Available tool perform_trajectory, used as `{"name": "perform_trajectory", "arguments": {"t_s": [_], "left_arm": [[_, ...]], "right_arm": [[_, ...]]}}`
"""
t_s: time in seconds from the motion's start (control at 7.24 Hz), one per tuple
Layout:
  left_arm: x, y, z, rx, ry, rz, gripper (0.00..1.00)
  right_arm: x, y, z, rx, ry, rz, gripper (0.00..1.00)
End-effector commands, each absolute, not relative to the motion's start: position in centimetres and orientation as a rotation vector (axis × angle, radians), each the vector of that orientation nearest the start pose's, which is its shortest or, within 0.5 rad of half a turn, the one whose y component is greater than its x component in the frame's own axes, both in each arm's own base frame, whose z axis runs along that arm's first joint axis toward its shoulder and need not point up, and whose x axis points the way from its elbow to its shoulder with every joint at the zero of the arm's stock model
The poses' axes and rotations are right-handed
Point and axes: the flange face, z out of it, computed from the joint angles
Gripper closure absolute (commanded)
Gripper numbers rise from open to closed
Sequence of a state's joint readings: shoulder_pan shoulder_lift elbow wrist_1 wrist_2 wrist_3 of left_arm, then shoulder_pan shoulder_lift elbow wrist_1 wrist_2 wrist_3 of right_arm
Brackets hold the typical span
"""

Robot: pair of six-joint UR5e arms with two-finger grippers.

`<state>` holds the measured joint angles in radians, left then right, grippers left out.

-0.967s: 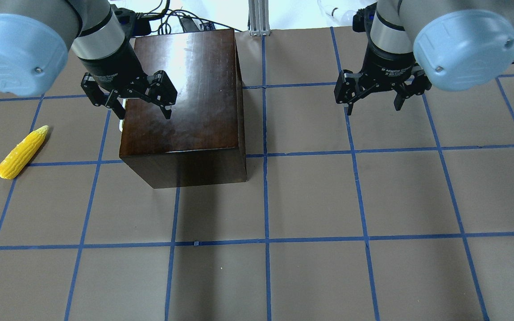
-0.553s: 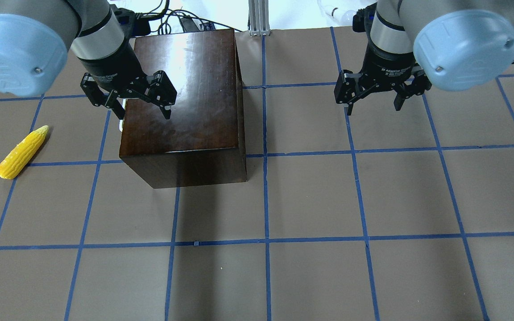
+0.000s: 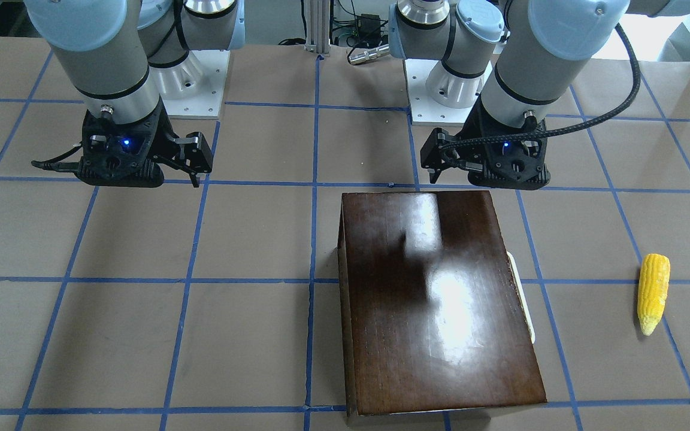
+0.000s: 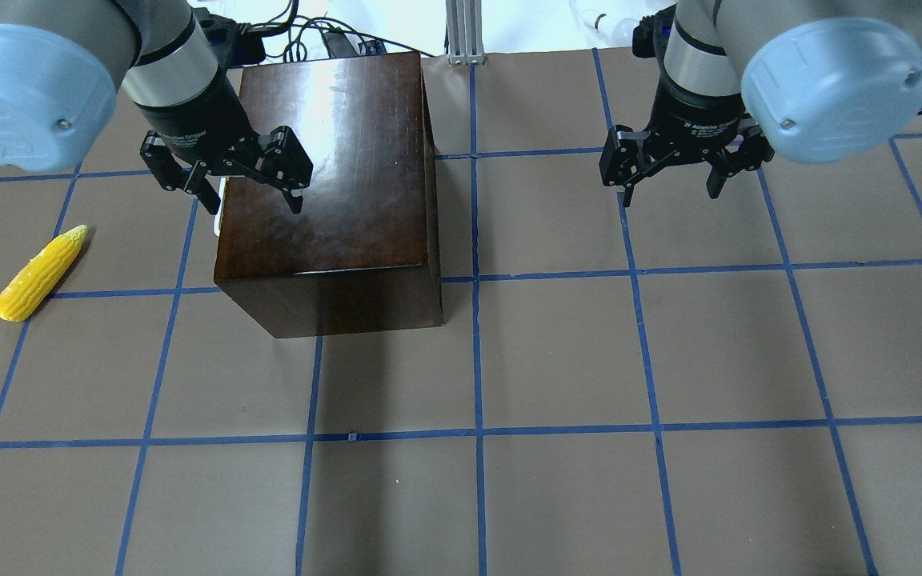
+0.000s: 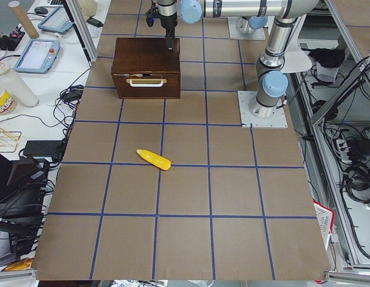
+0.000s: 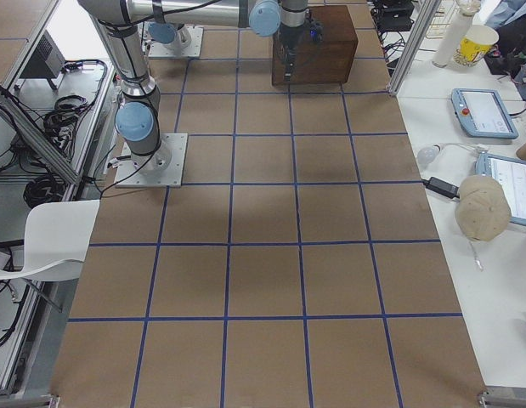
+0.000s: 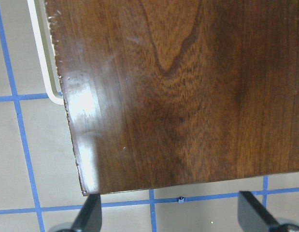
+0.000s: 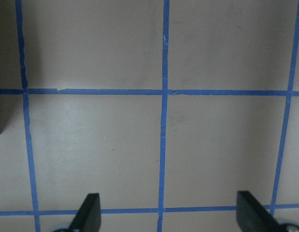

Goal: Open drawer and put corn inside
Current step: 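Lift the left gripper off the cabinet top and move it outward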

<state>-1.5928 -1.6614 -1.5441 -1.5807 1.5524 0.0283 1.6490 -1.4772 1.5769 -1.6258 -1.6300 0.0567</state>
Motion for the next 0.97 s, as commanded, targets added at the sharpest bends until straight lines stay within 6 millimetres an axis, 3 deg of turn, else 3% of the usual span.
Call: {"name": "perform_trajectory", "arguments": {"t_s": [0.0, 0.55, 0.83], "left_arm": [[-14.4, -52.0, 45.7, 0.072, 3.158, 0.106, 0.00], [-13.8, -52.7, 45.9, 0.055, 3.161, 0.041, 0.00], [-11.4, -53.5, 46.8, -0.012, 3.160, 0.006, 0.00]], "right_arm": [[16.8, -51.3, 44.3, -0.037, 3.203, 0.065, 0.00], [16.8, -51.3, 44.3, -0.037, 3.203, 0.067, 0.00], [16.8, -51.3, 44.3, -0.037, 3.203, 0.067, 0.00]]}}
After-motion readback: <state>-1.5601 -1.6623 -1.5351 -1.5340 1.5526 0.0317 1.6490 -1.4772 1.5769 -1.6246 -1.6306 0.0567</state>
